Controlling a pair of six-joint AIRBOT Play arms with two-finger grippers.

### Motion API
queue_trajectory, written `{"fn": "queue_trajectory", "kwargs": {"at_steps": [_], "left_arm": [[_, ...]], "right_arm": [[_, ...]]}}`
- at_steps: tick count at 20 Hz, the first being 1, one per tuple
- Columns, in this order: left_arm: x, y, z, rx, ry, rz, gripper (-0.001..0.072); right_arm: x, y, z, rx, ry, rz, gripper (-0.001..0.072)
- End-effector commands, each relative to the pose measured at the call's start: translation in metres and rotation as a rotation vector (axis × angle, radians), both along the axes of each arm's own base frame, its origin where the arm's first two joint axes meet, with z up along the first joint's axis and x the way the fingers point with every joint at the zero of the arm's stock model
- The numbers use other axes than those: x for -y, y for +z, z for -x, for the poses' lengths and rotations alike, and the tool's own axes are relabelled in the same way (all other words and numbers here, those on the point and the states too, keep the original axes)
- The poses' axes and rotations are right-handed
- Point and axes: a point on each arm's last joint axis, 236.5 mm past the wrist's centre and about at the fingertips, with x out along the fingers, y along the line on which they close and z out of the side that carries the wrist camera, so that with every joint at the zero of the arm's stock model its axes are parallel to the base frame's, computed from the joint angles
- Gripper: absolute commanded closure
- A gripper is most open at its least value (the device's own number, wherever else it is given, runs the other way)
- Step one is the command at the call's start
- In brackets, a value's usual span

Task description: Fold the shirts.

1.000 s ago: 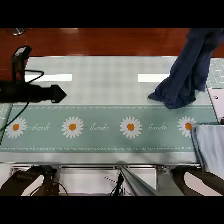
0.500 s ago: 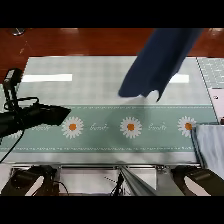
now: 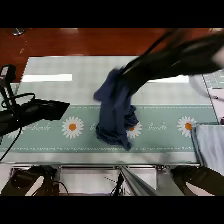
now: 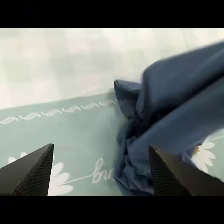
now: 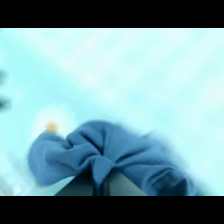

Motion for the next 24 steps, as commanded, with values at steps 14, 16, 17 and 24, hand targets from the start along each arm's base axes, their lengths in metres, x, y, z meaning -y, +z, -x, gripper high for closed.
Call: {"fn": "queue_trajectory", "kwargs": {"at_steps": [14, 16, 17, 24], "left_arm": [[0.017, -0.088, 0.045, -0.498, -0.122, -0.023, 0.0008], [0.034, -0.111, 0.054, -0.630, -0.188, 0.017, 0.0008], [0.052, -0.116, 0.049, -0.639, -0.242, 0.070, 0.0007], [0.139, -0.157, 0.007, -0.739, -0.388, 0.243, 0.0007]], "right_arm": [[0.270, -0.069, -0.051, -0.172, -0.722, 0.183, 0.0095], [0.331, -0.101, -0.018, -0.280, -0.904, 0.186, 0.0096], [0.341, -0.126, 0.001, -0.357, -0.965, 0.148, 0.0097], [0.248, -0.240, 0.076, -0.656, -0.828, -0.060, 0.0097]]}}
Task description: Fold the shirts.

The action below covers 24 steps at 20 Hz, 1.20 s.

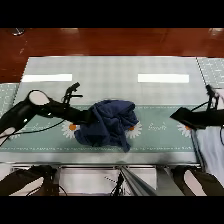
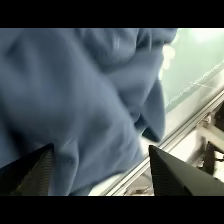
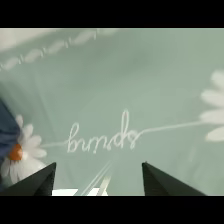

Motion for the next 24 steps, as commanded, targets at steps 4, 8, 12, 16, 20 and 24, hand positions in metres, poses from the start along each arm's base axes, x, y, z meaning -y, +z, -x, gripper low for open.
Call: {"fn": "queue_trajectory", "kwargs": {"at_steps": [4, 8, 12, 16, 20, 24], "left_arm": [[0.021, -0.038, -0.030, -0.138, -0.077, -0.053, 0.0010], [0.006, -0.047, -0.032, -0.157, -0.175, -0.142, 0.0690], [0.012, -0.033, -0.049, -0.104, -0.172, -0.129, 0.0690], [0.013, -0.028, -0.052, -0.090, -0.173, -0.124, 0.0690], [0.013, -0.028, -0.052, -0.090, -0.173, -0.124, 0.0690], [0.013, -0.028, -0.052, -0.090, -0.173, -0.124, 0.0690]], "right_arm": [[-0.080, -0.031, 0.026, -0.001, 0.136, -0.105, 0.0097], [-0.122, -0.040, 0.026, -0.013, 0.168, -0.137, 0.0097], [-0.171, -0.059, 0.042, -0.079, 0.237, -0.200, 0.0097], [-0.204, -0.073, 0.057, -0.123, 0.292, -0.229, 0.0097], [-0.230, -0.079, 0.066, -0.151, 0.363, -0.242, 0.0097], [-0.260, -0.081, 0.080, -0.169, 0.454, -0.274, 0.0175]]}}
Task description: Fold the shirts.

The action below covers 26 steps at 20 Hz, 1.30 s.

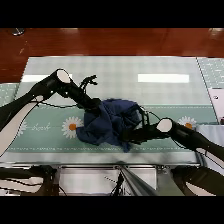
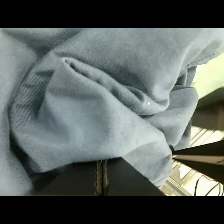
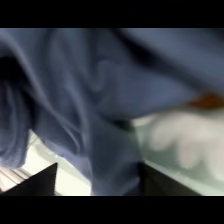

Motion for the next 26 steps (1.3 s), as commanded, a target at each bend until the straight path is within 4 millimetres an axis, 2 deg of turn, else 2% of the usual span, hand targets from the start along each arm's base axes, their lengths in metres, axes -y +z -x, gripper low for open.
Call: {"fn": "queue_trajectory", "kwargs": {"at_steps": [1, 2, 3, 5, 7, 8, 9, 10, 12, 13, 14, 16, 18, 20, 22, 24, 26], "left_arm": [[0.000, 0.000, 0.000, 0.002, 0.000, 0.000, 0.0690], [0.000, 0.002, -0.001, 0.006, 0.001, 0.001, 0.0690], [-0.001, 0.005, -0.003, 0.015, 0.006, 0.004, 0.0690], [-0.008, 0.022, -0.013, 0.062, 0.034, 0.018, 0.0690], [-0.018, 0.059, -0.036, 0.166, 0.090, 0.057, 0.0690], [-0.022, 0.084, -0.051, 0.241, 0.133, 0.088, 0.0690], [-0.027, 0.119, -0.070, 0.341, 0.189, 0.136, 0.0690], [-0.030, 0.160, -0.087, 0.446, 0.240, 0.207, 0.0690], [-0.041, 0.263, -0.111, 0.656, 0.344, 0.382, 0.0690], [-0.050, 0.317, -0.114, 0.762, 0.382, 0.458, 0.0690], [-0.061, 0.365, -0.110, 0.874, 0.407, 0.500, 0.0690], [-0.084, 0.445, -0.090, 1.091, 0.424, 0.524, 0.0690], [-0.103, 0.505, -0.057, 1.261, 0.434, 0.528, 0.0690], [-0.118, 0.551, -0.016, 1.413, 0.443, 0.514, 0.0690], [-0.124, 0.573, 0.019, 1.506, 0.447, 0.492, 0.0690], [-0.116, 0.576, 0.058, 1.543, 0.392, 0.461, 0.0690], [-0.110, 0.566, 0.088, 1.563, 0.329, 0.378, 0.0690]], "right_arm": [[-0.027, -0.002, 0.009, 0.011, 0.090, -0.024, 0.0355], [-0.031, 0.003, 0.008, 0.037, 0.131, -0.032, 0.0648], [-0.034, 0.012, 0.001, 0.071, 0.165, -0.047, 0.0690], [-0.029, 0.040, -0.024, 0.153, 0.211, -0.047, 0.0691], [-0.005, 0.087, -0.076, 0.287, 0.185, 0.005, 0.0691], [0.015, 0.121, -0.109, 0.376, 0.144, 0.043, 0.0691], [0.035, 0.162, -0.141, 0.471, 0.090, 0.072, 0.0691], [0.057, 0.215, -0.172, 0.594, 0.030, 0.094, 0.0691], [0.091, 0.330, -0.206, 0.815, -0.068, 0.092, 0.0692], [0.102, 0.386, -0.209, 0.924, -0.100, 0.080, 0.0692], [0.112, 0.442, -0.203, 1.040, -0.122, 0.071, 0.0692], [0.125, 0.525, -0.171, 1.220, -0.127, 0.083, 0.0691], [0.135, 0.576, -0.129, 1.344, -0.114, 0.101, 0.0691], [0.146, 0.603, -0.090, 1.439, -0.123, 0.117, 0.0691], [0.158, 0.611, -0.054, 1.477, -0.127, 0.148, 0.0691], [0.165, 0.614, -0.022, 1.501, -0.114, 0.168, 0.0691], [0.173, 0.613, 0.003, 1.511, -0.115, 0.194, 0.0691]]}}
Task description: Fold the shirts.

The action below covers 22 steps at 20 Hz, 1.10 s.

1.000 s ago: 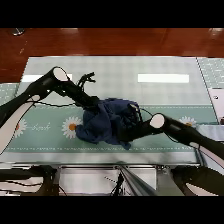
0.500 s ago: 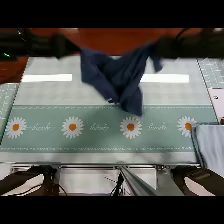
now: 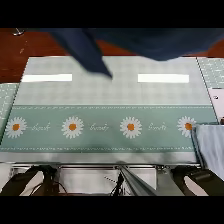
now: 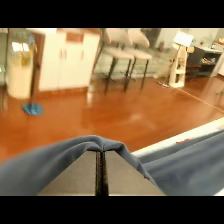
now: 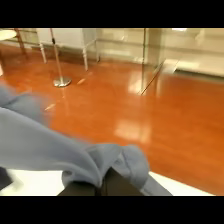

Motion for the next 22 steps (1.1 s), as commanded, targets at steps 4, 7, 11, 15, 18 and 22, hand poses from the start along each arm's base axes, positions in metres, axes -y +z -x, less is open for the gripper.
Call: {"fn": "queue_trajectory", "kwargs": {"at_steps": [4, 7, 11, 15, 18, 22], "left_arm": [[-0.024, -0.031, 0.077, -0.016, 0.243, -0.247, 0.0690], [-0.036, -0.085, 0.076, -0.201, 0.272, -0.268, 0.0691], [-0.040, -0.210, 0.042, -0.573, 0.190, -0.250, 0.0690], [-0.031, -0.319, -0.010, -0.810, 0.105, -0.096, 0.0690], [-0.014, -0.382, -0.054, -0.897, 0.097, -0.043, 0.0690], [0.024, -0.438, -0.118, -0.955, 0.104, -0.052, 0.0690]], "right_arm": [[0.039, -0.027, 0.067, -0.067, -0.103, 0.104, 0.0691], [0.050, -0.060, 0.064, -0.198, -0.142, 0.155, 0.0691], [0.059, -0.149, 0.015, -0.471, -0.200, 0.237, 0.0691], [0.055, -0.254, -0.065, -0.622, -0.243, 0.267, 0.0694], [0.059, -0.325, -0.132, -0.726, -0.319, 0.285, 0.0694], [0.058, -0.379, -0.213, -0.862, -0.334, 0.154, 0.0692]]}}
